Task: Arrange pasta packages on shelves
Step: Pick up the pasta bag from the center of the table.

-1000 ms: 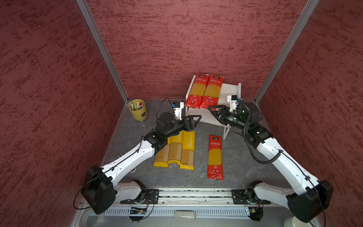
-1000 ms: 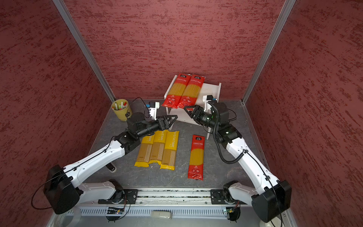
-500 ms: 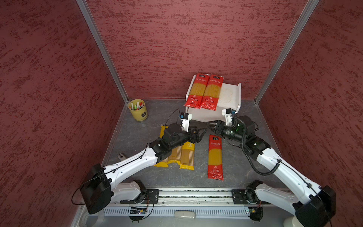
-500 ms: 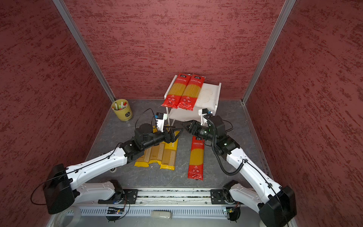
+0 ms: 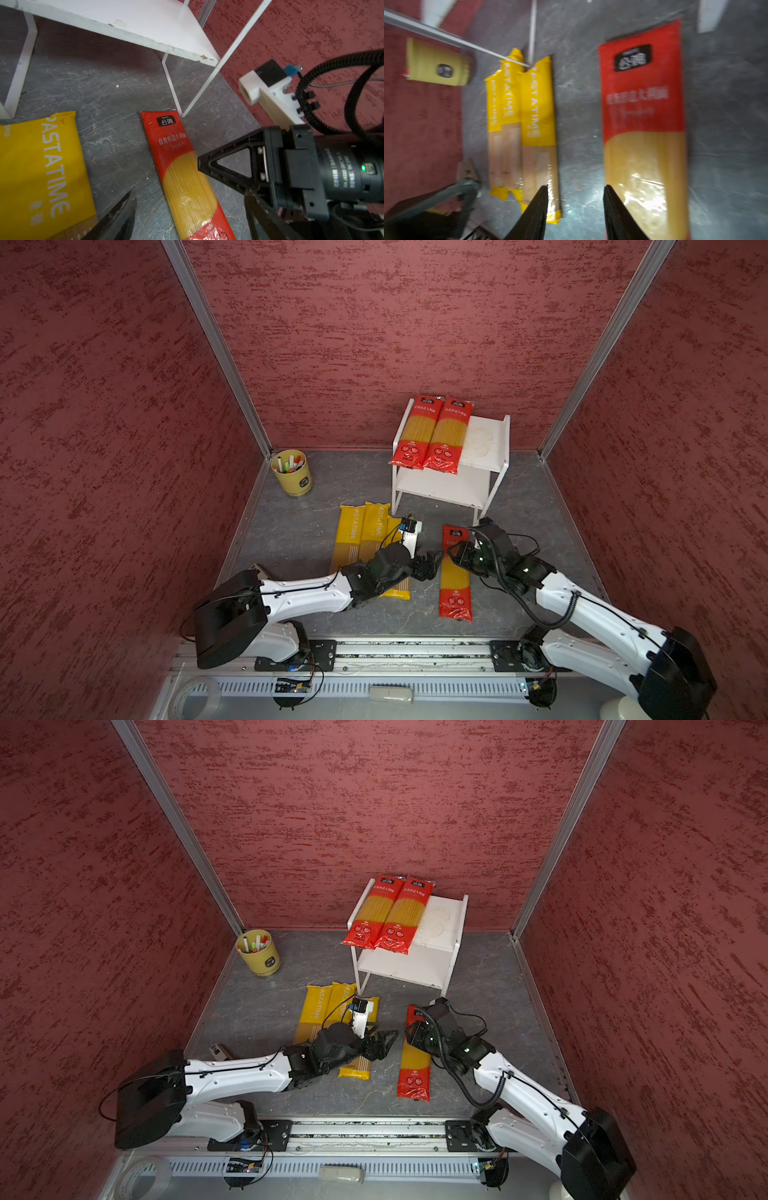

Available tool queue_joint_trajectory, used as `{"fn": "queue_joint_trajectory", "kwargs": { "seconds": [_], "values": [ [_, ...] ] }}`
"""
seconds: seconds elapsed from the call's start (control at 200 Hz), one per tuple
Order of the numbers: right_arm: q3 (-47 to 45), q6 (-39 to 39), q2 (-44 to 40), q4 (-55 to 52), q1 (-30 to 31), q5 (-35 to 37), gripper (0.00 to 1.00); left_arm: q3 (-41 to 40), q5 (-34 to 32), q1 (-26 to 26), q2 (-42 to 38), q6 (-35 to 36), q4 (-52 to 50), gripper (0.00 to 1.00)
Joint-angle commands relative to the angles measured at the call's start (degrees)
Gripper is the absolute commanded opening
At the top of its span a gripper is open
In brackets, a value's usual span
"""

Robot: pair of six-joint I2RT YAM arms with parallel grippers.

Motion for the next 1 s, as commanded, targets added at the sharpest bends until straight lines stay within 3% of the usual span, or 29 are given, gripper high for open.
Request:
{"fn": "queue_joint_trajectory", "kwargs": {
  "seconds": [0.0,0.205,0.356,0.616,0.997],
  "values": [
    [-0.50,1.38,1.75,-5.38,0.35,8.17,0.52,0.18,-2.54,0.19,2.14,-3.09,2.50,0.81],
    [-3.66,3.03,6.25,-1.61,0.17,9.17,0.68,0.14,-1.16,0.41,4.50,-4.16,2.97,0.81],
    [-6.07,3.98,8.76,4.53,0.01,7.28,0.71,-1.52,1.55,2.08,4.15,-5.80,4.06,0.81],
    [-9.69,4.98,11.78,18.64,0.70,-0.37,0.54,-0.14,5.40,6.96,3.55,-6.04,2.92,0.80],
    [-9.54,5.17,13.83,28.40,2.11,-3.26,0.21,0.58,5.40,7.88,2.44,-6.40,0.12,0.80]
  ]
}}
